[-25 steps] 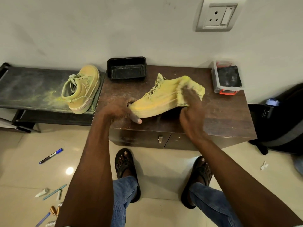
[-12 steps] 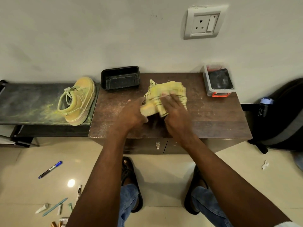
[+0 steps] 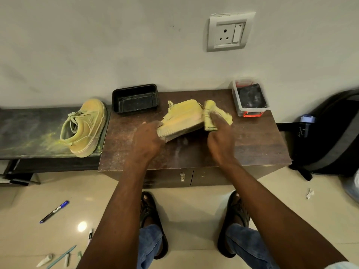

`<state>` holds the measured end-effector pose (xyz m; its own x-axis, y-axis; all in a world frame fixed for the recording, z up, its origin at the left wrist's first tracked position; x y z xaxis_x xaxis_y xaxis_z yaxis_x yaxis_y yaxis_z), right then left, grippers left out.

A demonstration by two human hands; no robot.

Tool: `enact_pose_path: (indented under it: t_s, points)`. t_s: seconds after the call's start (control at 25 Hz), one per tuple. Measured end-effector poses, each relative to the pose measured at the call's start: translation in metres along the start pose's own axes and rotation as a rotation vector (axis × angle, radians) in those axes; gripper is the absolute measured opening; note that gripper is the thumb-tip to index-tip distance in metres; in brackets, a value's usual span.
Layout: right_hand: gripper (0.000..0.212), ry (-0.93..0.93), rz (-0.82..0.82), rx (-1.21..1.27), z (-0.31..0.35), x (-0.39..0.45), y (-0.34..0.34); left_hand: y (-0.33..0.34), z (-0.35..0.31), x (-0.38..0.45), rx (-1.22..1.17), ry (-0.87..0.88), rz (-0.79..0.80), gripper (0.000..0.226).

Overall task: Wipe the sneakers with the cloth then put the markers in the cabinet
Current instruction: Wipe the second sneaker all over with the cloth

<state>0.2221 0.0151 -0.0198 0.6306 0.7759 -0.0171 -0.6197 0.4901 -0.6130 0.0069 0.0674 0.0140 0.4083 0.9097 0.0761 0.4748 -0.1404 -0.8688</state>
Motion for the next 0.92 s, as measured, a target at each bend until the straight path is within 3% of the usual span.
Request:
enact_pose_path:
  t_s: [0.04, 0.08, 0.2, 0.24, 0.28, 0.32, 0.4, 0.44, 0.48, 0.6, 0.64, 0.68, 0.72, 0.84, 0.88, 0.92]
  points:
    - [0.055, 0.101, -0.015, 0.063, -0.006, -0.001, -0.003, 0.0, -0.001, 0.0, 0.006, -0.001, 0.004, 0.051]
    - [0.056, 0.066, 0.023, 0.053, 0.004, -0.01, 0.0, 0.0, -0.001, 0.0, 0.005, 0.001, 0.009, 0.05]
    - [0.063, -0.52, 0.248, -0.2, 0.048, -0.058, 0.033, 0.001, -0.001, 0.003, -0.029, 0.029, -0.025, 0.032]
    - [0.063, -0.633, 0.246, -0.26, 0.051, -0.059, 0.034, 0.001, 0.001, 0.003, -0.044, 0.025, -0.029, 0.031]
    - [0.063, -0.621, 0.211, -0.263, 0.047, -0.05, 0.031, 0.0, 0.002, 0.002, -0.054, 0.004, -0.025, 0.035]
    - [0.059, -0.458, 0.161, -0.205, 0.036, -0.033, 0.022, 0.0, 0.004, 0.0, -0.051, -0.026, -0.015, 0.042]
    - [0.044, 0.049, -0.001, 0.052, 0.001, 0.001, -0.005, 0.0, 0.005, -0.003, -0.029, -0.06, 0.004, 0.051]
    - [0.039, 0.208, -0.015, 0.131, -0.01, 0.0, -0.008, 0.0, 0.005, -0.003, -0.031, -0.062, 0.004, 0.052]
    - [0.042, 0.214, -0.001, 0.131, -0.002, -0.007, -0.007, 0.0, 0.004, -0.003, -0.031, -0.056, 0.003, 0.051]
    - [0.062, -0.389, 0.203, -0.109, 0.044, -0.05, 0.023, -0.005, 0.001, -0.001, -0.042, -0.039, -0.024, 0.046]
    - [0.061, -0.55, 0.218, -0.203, 0.047, -0.053, 0.028, -0.006, -0.001, -0.001, -0.042, -0.029, -0.027, 0.044]
    - [0.06, -0.594, 0.189, -0.246, 0.045, -0.046, 0.027, -0.006, -0.001, -0.002, -0.034, -0.019, -0.025, 0.043]
    - [0.058, -0.477, 0.153, -0.227, 0.034, -0.031, 0.02, -0.006, -0.001, -0.004, -0.019, -0.01, -0.016, 0.045]
    - [0.048, 0.208, 0.013, 0.078, -0.013, 0.007, -0.008, -0.002, 0.006, -0.004, -0.013, -0.008, 0.015, 0.048]
    - [0.049, 0.255, 0.03, 0.097, -0.01, 0.001, -0.007, 0.0, 0.007, -0.004, -0.006, -0.005, 0.027, 0.048]
    - [0.054, 0.141, 0.069, 0.054, 0.004, -0.009, -0.002, 0.001, 0.008, -0.003, 0.001, -0.002, 0.031, 0.047]
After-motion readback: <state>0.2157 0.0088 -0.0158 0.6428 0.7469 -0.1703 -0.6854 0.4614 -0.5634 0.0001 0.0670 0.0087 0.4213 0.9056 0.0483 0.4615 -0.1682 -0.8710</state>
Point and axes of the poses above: each hand's wrist, its own x-axis towards the middle knuckle, its own y-axis out of the palm, z = x × y, the point moved 6 cm from there along x, towards the middle knuckle, and after that the axes turned 15 degrees about y, right-handed, at the moved point
